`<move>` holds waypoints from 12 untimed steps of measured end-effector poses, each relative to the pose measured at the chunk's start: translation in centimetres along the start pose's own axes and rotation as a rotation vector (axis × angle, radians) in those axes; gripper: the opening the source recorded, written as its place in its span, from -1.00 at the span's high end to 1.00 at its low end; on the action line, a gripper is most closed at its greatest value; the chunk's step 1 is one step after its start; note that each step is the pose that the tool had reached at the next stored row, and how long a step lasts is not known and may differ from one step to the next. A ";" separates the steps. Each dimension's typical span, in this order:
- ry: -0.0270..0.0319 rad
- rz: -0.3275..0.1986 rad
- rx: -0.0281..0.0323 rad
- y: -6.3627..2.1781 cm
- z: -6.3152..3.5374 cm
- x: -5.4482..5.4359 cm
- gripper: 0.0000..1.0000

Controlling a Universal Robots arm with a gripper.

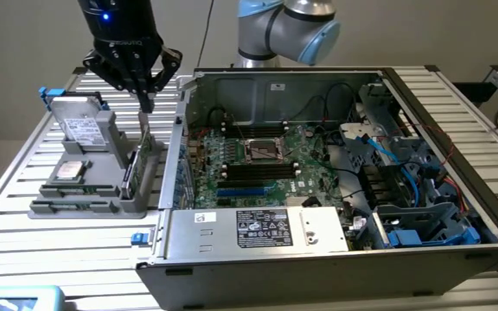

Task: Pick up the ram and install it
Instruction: 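Reach for the ram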

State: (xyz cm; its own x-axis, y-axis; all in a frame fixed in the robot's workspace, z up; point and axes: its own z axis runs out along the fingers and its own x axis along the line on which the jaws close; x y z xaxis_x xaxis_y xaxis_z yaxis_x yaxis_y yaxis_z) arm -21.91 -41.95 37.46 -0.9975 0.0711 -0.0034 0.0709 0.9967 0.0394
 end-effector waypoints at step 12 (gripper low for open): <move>-0.0002 0.000 0.0059 -1.51 0.95 2.8 0.79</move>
State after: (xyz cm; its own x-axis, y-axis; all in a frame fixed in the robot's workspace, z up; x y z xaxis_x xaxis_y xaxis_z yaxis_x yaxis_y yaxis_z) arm -24.78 -43.21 36.44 -0.9975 0.0710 -0.0036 0.0709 0.9969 0.0335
